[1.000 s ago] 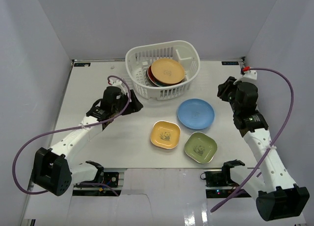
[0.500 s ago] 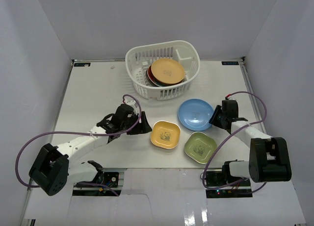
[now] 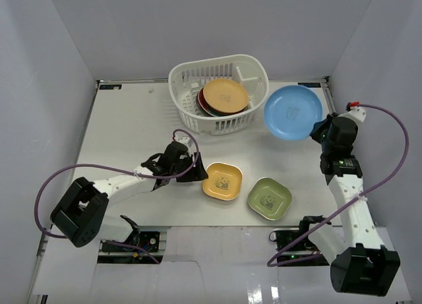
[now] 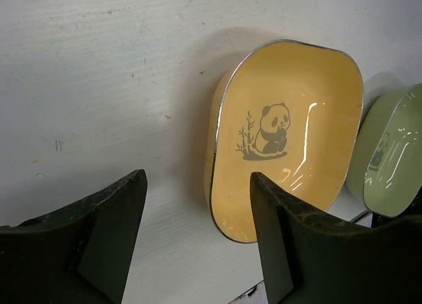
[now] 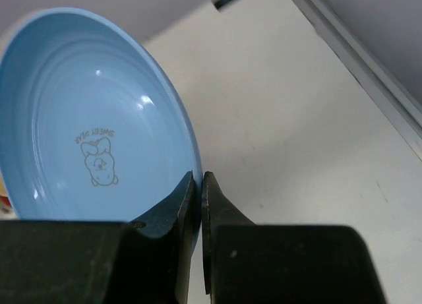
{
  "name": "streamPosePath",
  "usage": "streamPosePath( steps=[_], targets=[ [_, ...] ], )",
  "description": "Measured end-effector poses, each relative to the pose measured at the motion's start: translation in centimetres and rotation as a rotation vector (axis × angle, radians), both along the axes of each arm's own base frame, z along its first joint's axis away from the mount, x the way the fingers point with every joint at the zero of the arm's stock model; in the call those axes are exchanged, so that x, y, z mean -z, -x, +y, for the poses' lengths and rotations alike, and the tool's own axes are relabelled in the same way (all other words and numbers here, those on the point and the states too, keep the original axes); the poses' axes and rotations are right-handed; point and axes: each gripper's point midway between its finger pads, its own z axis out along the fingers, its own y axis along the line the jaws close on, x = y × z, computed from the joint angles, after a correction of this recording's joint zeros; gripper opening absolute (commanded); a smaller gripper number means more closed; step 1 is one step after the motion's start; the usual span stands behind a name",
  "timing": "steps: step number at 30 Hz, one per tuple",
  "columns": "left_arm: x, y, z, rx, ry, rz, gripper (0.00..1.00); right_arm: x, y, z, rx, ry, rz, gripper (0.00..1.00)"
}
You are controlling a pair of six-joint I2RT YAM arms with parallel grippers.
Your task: Place the plates into the plastic bin on the countertop
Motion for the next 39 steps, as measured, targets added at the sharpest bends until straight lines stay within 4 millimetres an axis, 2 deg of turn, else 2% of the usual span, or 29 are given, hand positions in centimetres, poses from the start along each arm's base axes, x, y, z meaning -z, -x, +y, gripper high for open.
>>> streamPosePath(
  steps=[4, 5, 7, 10, 12, 15, 18, 19, 20, 21, 22, 23, 24, 26, 28, 30, 32, 35, 37, 39],
  targets=[
    [1.2, 0.1, -0.5, 0.010, -0.010, 0.020, 0.68, -8.7, -1.9, 2.5, -0.112, -0.045, -0.207, 0.08],
    [1.3, 0.0, -0.6, 0.012, -0.009, 0.022, 0.68, -9.6, -2.2, 3.1, -0.131, -0.051, -0.226, 0.08],
    [1.7, 0.0, -0.8, 0.014, -0.011, 0.027, 0.68, -11.4, -4.1, 6.3, -0.219, -0.067, -0.238, 0.08],
    [2.1, 0.1, -1.0, 0.017, -0.015, 0.034, 0.65, -12.9, -8.2, 12.5, -0.362, -0.076, -0.231, 0.08],
    [2.5, 0.3, -1.1, 0.023, -0.023, 0.040, 0.63, -12.3, -11.5, 16.4, -0.440, -0.078, -0.197, 0.08],
    [2.9, 0.5, -1.3, 0.030, -0.036, 0.047, 0.59, -9.5, -16.6, 20.8, -0.503, -0.077, -0.125, 0.08],
    [3.1, 0.3, -1.4, 0.026, -0.051, 0.041, 0.35, -4.8, -19.8, 22.9, -0.522, -0.075, -0.025, 0.12],
    [3.2, 0.3, -1.4, 0.024, -0.056, 0.043, 0.25, -3.3, -20.3, 23.3, -0.524, -0.076, 0.007, 0.21],
    [3.3, 0.3, -1.4, 0.023, -0.063, 0.040, 0.01, -1.8, -20.7, 23.5, -0.522, -0.077, 0.044, 0.27],
    [3.4, 0.3, -1.3, 0.014, -0.067, 0.042, 0.00, -0.8, -21.1, 23.7, -0.520, -0.081, 0.067, 0.35],
    [3.3, 0.3, -1.3, 0.017, -0.068, 0.037, 0.00, 0.1, -21.3, 23.8, -0.518, -0.081, 0.091, 0.51],
    [3.2, 0.1, -1.3, 0.013, -0.072, 0.025, 0.00, 0.7, -21.4, 23.9, -0.517, -0.086, 0.106, 0.56],
    [3.1, 0.0, -1.2, 0.007, -0.078, 0.020, 0.00, 1.0, -21.4, 23.9, -0.521, -0.083, 0.120, 0.63],
    [2.9, 0.0, -0.8, -0.004, -0.089, 0.014, 0.00, 1.1, -21.1, 23.9, -0.529, -0.080, 0.135, 0.67],
    [2.2, 0.1, -0.4, -0.013, -0.091, 0.002, 0.00, 0.2, -20.8, 23.9, -0.541, -0.073, 0.121, 0.75],
    [0.6, 0.1, -0.2, -0.019, -0.068, -0.027, 0.00, -0.8, -19.9, 23.6, -0.552, -0.066, 0.107, 0.77],
    [-1.6, 0.2, -0.2, -0.023, -0.032, -0.072, 0.00, -2.3, -17.3, 22.7, -0.561, -0.055, 0.082, 0.77],
    [-5.7, -0.2, -0.1, -0.034, 0.009, -0.142, 0.00, -4.5, -11.5, 20.5, -0.566, -0.048, 0.017, 0.77],
    [-8.7, -1.2, -0.4, -0.044, 0.025, -0.191, 0.00, -5.3, -7.0, 19.0, -0.569, -0.054, -0.035, 0.77],
    [-12.4, -3.0, -1.0, -0.062, 0.035, -0.267, 0.00, -4.4, -2.6, 17.7, -0.575, -0.069, -0.072, 0.78]
  ],
)
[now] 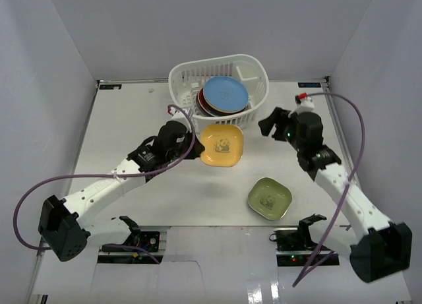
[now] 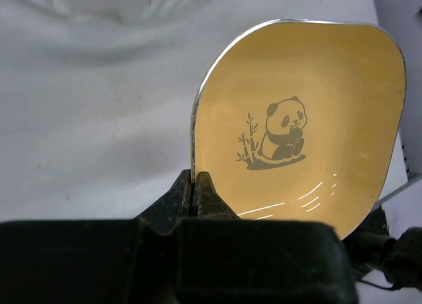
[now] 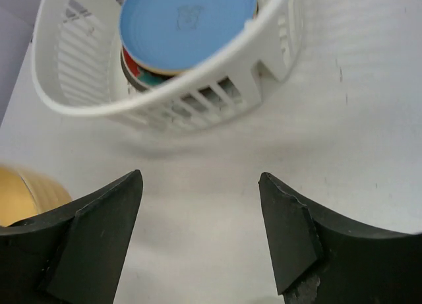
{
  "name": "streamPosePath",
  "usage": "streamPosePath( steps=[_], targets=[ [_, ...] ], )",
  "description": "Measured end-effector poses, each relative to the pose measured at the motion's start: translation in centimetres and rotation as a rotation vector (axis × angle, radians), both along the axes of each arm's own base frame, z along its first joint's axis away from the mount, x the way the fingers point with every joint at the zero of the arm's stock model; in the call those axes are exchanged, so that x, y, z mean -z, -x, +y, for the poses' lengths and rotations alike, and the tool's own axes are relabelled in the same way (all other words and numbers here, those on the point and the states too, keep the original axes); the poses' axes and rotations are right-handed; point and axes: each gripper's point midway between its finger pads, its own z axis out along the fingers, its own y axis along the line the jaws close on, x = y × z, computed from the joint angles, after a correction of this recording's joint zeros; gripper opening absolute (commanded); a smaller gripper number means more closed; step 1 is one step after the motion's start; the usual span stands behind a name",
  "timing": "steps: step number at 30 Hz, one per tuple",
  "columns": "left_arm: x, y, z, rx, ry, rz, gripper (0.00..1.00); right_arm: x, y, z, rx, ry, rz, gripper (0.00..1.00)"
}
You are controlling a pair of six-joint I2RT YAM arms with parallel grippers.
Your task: Place the plates into the plastic bin on the countertop
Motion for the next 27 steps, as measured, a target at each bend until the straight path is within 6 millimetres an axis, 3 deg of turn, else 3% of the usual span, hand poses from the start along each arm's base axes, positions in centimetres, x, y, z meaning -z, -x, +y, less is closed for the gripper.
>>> streamPosePath(
  steps=[4, 7, 12, 17, 19, 21, 24, 25, 27],
  targets=[
    [-7.0, -5.1, -1.6, -0.054, -0.020, -0.150, 0.00, 4.8, 6.8, -2.0, -0.010, -0.006, 0.059, 0.78],
    [-10.3, -10.0, -3.0, -0.104, -0.066, -0.229, 0.00, 7.3, 10.0, -2.5, -0.034, -0.004, 0.131, 0.79],
    [-11.6, -19.9, -4.8, -0.185, -0.161, -0.279, 0.00, 10.1, 13.8, -1.4, -0.137, -0.047, 0.213, 0.82],
    [-8.4, -29.3, -4.8, -0.256, -0.241, -0.264, 0.00, 15.3, 18.1, 0.0, -0.263, -0.053, 0.368, 0.87],
    [-5.7, -31.2, -4.0, -0.276, -0.278, -0.239, 0.00, 16.2, 19.3, 0.3, -0.300, -0.035, 0.412, 0.91],
    [-2.1, -31.7, -2.8, -0.280, -0.335, -0.183, 0.01, 16.5, 19.9, 0.7, -0.337, -0.020, 0.423, 0.93],
    [2.1, -31.2, -1.6, -0.269, -0.407, -0.105, 0.25, 17.3, 20.7, 1.3, -0.384, 0.015, 0.454, 0.94],
    [2.6, -31.2, -1.7, -0.265, -0.414, -0.100, 0.39, 17.7, 21.0, 1.5, -0.402, 0.032, 0.472, 0.94],
    [3.2, -31.4, -1.9, -0.256, -0.417, -0.100, 0.52, 18.6, 21.8, 2.0, -0.430, 0.075, 0.506, 0.94]
  ],
)
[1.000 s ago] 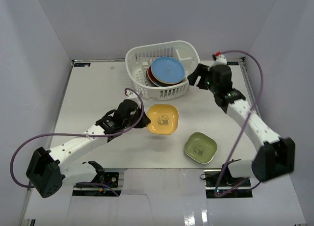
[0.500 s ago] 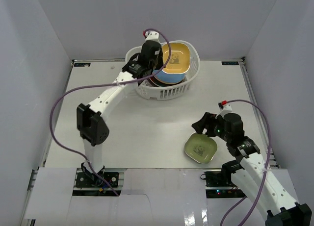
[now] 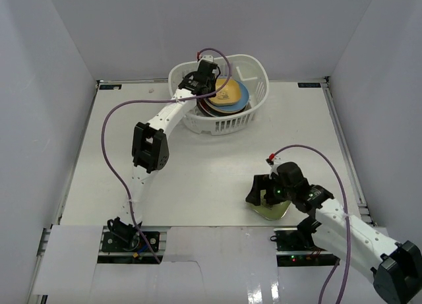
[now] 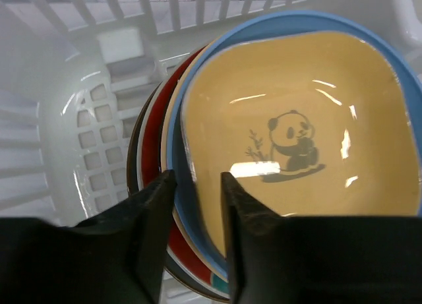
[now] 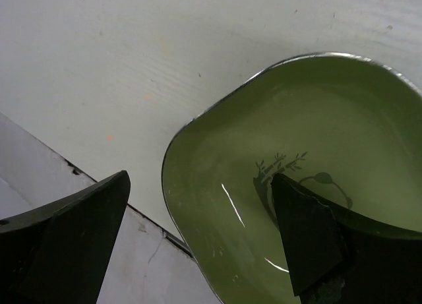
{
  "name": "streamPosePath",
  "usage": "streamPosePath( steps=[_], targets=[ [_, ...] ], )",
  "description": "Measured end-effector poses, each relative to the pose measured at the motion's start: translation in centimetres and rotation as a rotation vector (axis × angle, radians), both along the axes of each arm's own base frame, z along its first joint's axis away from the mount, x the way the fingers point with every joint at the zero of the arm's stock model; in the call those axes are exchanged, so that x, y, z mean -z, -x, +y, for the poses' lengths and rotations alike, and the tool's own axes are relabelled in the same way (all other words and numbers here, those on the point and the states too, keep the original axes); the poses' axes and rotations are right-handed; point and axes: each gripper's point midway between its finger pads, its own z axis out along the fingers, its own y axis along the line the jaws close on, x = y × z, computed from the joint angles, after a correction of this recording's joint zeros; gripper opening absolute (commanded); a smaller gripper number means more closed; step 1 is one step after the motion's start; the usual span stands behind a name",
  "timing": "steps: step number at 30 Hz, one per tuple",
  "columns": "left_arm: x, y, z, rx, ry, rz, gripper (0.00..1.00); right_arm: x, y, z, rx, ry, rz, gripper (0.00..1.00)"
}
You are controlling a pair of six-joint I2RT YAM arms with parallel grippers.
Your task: Place the plates into the plastic bin on the countertop
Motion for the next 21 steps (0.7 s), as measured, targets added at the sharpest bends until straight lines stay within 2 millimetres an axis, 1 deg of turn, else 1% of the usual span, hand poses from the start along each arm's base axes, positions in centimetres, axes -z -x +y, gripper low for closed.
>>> streamPosePath(
  steps=[1, 2, 4, 5, 8, 10, 11, 12, 13, 14, 16, 17, 19, 20, 21],
  targets=[
    [-0.1, -0.1, -0.1, 0.004, 0.002, -0.004, 0.62, 0.6, 0.4, 0.2, -0.018, 0.031, 0.014, 0.93],
    [-0.3, -0.1, -0.3, 0.011, 0.008, -0.008, 0.67, 1.1, 0.8, 0.3, -0.037, 0.065, 0.020, 0.93],
    [-1.0, -0.3, -0.8, 0.022, 0.029, -0.026, 0.74, 1.5, 1.1, 0.7, -0.065, 0.118, 0.014, 0.93],
    [-1.4, -0.2, -1.1, 0.033, 0.042, -0.031, 0.80, 1.5, 1.2, 1.0, -0.076, 0.147, 0.006, 0.93],
    [-2.9, 0.3, -1.7, 0.066, 0.085, -0.040, 0.84, 1.3, 1.4, 2.2, -0.112, 0.219, -0.024, 0.93],
    [-5.0, 1.5, -1.8, 0.092, 0.120, -0.046, 0.85, 1.1, 1.7, 3.2, -0.138, 0.262, -0.041, 0.88],
    [-6.4, 2.5, -1.7, 0.105, 0.144, -0.050, 0.85, 1.2, 1.8, 3.6, -0.149, 0.285, -0.051, 0.84],
    [-7.9, 3.9, -1.5, 0.121, 0.172, -0.053, 0.85, 1.4, 2.0, 4.1, -0.159, 0.315, -0.056, 0.73],
    [-9.1, 4.9, -1.5, 0.137, 0.195, -0.052, 0.85, 1.6, 2.1, 4.2, -0.165, 0.332, -0.058, 0.63],
    [-11.7, 6.9, -1.0, 0.157, 0.240, -0.082, 0.85, 2.0, 2.1, 4.3, -0.165, 0.365, -0.060, 0.44],
    [-15.1, 11.1, 0.2, 0.197, 0.304, -0.103, 0.86, 2.8, 1.9, 3.8, -0.151, 0.450, -0.067, 0.22],
    [-16.8, 13.5, 0.9, 0.222, 0.334, -0.121, 0.86, 3.0, 1.8, 3.6, -0.138, 0.483, -0.068, 0.08],
    [-20.3, 18.7, 2.6, 0.272, 0.393, -0.191, 0.87, 2.4, 1.1, 3.0, -0.108, 0.557, -0.109, 0.08],
    [-21.4, 21.0, 3.5, 0.291, 0.415, -0.224, 0.88, 1.7, 0.8, 3.1, -0.095, 0.569, -0.133, 0.08],
    [-22.3, 23.8, 4.7, 0.311, 0.438, -0.260, 0.92, 1.0, 0.5, 3.2, -0.083, 0.579, -0.156, 0.08]
  ],
)
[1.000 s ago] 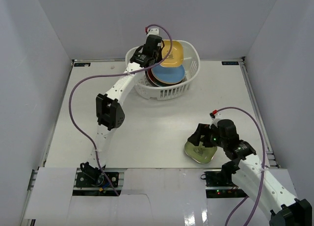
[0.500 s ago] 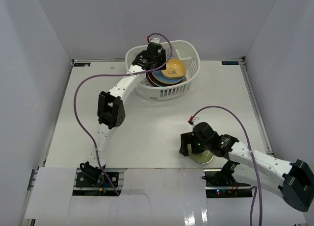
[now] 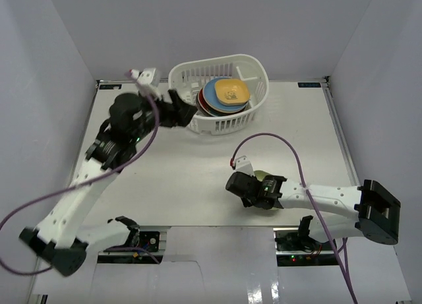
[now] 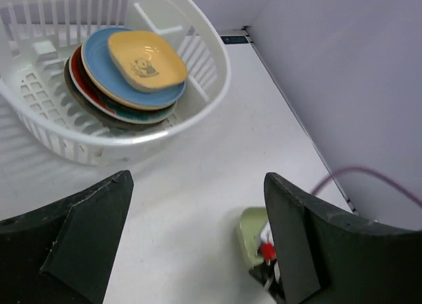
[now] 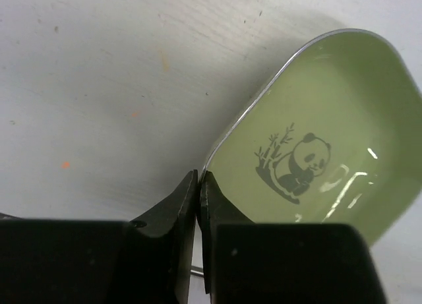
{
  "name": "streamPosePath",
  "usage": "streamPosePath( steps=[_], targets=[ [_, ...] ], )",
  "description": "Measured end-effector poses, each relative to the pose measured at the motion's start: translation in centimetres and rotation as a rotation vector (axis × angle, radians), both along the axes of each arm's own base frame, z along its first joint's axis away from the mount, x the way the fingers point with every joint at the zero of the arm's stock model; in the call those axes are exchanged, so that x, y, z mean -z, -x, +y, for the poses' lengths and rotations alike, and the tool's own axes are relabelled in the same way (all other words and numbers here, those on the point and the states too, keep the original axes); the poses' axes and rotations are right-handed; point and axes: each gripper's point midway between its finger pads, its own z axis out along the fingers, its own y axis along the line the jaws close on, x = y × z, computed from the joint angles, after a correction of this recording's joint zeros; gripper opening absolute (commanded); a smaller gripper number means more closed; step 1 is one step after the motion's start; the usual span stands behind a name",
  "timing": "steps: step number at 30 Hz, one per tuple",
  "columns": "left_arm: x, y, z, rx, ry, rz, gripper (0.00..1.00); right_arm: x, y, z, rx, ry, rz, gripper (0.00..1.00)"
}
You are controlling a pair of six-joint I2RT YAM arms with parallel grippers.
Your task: Place the plates into the plastic bin on the countertop
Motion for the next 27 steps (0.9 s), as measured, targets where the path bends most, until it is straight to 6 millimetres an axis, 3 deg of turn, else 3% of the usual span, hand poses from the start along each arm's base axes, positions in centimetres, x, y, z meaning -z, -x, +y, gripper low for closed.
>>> streamPosePath(
  steps=[3, 6, 10, 12, 15, 18, 23, 27],
  targets=[
    [-0.4, 6.9, 3.3, 0.029, 0.059, -0.093, 0.96, -2.5, -0.4, 0.8, -0.009, -0.005, -0.051, 0.08],
    [2.1, 11.4, 6.2, 0.019, 0.083, -0.126, 0.98, -7.1, -1.7, 2.5, -0.032, -0.048, -0.131, 0.08],
    [8.1, 13.9, 7.9, 0.001, 0.054, -0.063, 0.98, -16.8, -5.7, 6.4, -0.055, -0.147, -0.302, 0.08],
    [11.2, 14.1, 8.5, -0.024, 0.024, -0.011, 0.98, -21.7, -9.1, 8.2, -0.047, -0.180, -0.404, 0.08],
    [14.3, 14.6, 9.1, -0.045, -0.001, 0.038, 0.98, -25.5, -15.0, 9.9, -0.041, -0.191, -0.516, 0.08],
    [14.2, 14.9, 9.4, -0.045, 0.007, 0.022, 0.98, -25.4, -21.5, 10.1, -0.064, -0.134, -0.585, 0.08],
    [13.9, 14.7, 8.9, -0.025, 0.010, 0.010, 0.98, -21.9, -31.8, 11.9, -0.185, -0.052, -0.593, 0.08],
    [14.6, 14.5, 8.6, -0.017, -0.008, 0.037, 0.98, -18.7, -37.1, 12.8, -0.290, -0.043, -0.571, 0.08]
  ],
)
